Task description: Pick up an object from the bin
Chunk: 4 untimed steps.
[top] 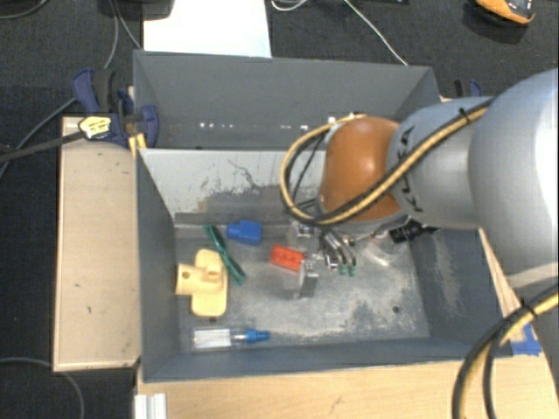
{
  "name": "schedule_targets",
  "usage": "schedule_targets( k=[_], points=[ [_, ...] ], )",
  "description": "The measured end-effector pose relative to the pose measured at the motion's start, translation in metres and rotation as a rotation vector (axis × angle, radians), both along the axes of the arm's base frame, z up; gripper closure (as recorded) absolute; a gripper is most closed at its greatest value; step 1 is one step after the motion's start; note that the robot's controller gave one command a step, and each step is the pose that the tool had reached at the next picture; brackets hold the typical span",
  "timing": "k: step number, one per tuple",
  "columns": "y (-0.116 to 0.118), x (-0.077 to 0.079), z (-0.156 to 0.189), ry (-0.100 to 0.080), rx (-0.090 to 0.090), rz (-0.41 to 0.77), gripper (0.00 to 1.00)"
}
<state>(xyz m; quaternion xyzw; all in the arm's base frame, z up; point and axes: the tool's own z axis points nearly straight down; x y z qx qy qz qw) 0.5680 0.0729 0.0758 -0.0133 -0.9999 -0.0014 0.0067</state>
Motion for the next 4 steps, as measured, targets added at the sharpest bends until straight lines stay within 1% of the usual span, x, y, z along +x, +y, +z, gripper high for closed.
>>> schedule_targets(
  k=[1, 2, 3, 4],
  points=[
    [0.000, -0.004, 0.015, -0.028, 0.000, 0.003, 0.00],
    [-0.004, 0.000, -0.006, -0.003, 0.001, 0.015, 0.00],
    [-0.004, 0.000, -0.006, -0.003, 0.001, 0.016, 0.00],
    [0.012, -0.047, -0.006, -0.004, 0.003, 0.138, 1.00]
  ],
)
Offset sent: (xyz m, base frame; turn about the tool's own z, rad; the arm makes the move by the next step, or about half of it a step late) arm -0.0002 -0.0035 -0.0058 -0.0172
